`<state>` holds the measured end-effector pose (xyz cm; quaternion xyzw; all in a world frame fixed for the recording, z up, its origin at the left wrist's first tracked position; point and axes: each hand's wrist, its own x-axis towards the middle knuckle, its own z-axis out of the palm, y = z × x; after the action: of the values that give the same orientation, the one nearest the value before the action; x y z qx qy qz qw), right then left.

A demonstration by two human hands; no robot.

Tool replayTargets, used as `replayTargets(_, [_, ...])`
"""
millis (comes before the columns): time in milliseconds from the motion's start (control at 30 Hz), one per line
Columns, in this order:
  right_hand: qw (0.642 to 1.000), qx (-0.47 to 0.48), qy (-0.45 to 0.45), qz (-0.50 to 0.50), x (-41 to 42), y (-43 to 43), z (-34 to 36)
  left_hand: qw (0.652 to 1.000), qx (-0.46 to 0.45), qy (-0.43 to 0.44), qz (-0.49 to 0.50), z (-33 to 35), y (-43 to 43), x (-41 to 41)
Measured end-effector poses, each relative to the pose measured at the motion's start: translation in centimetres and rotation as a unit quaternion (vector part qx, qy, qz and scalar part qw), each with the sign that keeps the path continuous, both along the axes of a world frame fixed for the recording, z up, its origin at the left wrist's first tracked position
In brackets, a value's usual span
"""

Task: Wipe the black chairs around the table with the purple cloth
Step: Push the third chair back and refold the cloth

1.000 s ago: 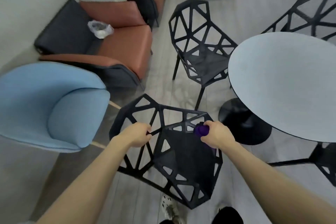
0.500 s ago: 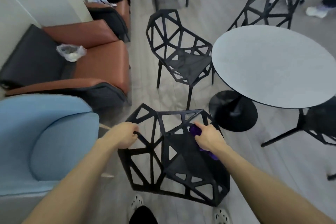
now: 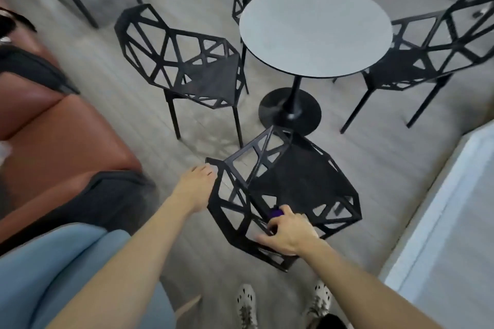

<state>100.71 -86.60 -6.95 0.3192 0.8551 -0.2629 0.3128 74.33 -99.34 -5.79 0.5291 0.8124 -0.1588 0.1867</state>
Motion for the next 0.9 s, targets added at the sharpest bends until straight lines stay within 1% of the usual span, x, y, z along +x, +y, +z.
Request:
replayTargets(67, [0.999, -0.016, -0.033, 0.036, 0.9, -2.6, -0.9, 0.997, -0.012, 0.032, -0.066, -1.6, 0.4, -0.4])
replayTargets(133, [0.999, -0.01, -0.024, 0.041, 1.8, -4.3, -2.1, 0.993, -0.038, 0.051, -0.101, -2.9, 1.1, -1.3])
replayTargets(300, [0.999, 0.019, 0.028, 0.008, 3.4, -4.9, -4.3, 0.987, -0.072, 0.065, -0.127, -5.5, 2.5, -3.2])
replayTargets(367, [0.999, 0.022, 0.038, 0.008, 3.6, -4.4, -4.4, 0.988, -0.067, 0.058, -0.124, -5.8, 2.5, -3.5])
replayTargets(467, [0.998, 0.036, 0.048, 0.006, 4.5, -3.3, -4.1, 0.985, -0.092, 0.052, -0.135, -5.8, 2.1, -3.3])
replayTargets(533, [0.998, 0.044, 0.039, 0.001, 6.1, -1.9, -3.8, 0.981, -0.086, 0.057, -0.162, -6.1, 1.8, -2.3])
replayTargets(633, [0.996, 0.08, 0.023, -0.018, 9.1, 1.4, -3.0, 0.983, -0.082, 0.032, -0.163, -6.3, 2.7, 0.6])
replayTargets(800, [0.987, 0.16, 0.004, -0.029, 13.4, 9.7, -1.9, 0.991, -0.069, -0.023, -0.109, -5.3, 6.7, 8.3])
replayTargets(900, [0.978, 0.203, -0.006, -0.037, 15.4, 14.8, -1.9, 0.995, -0.057, -0.045, -0.069, -6.1, 9.0, 11.9])
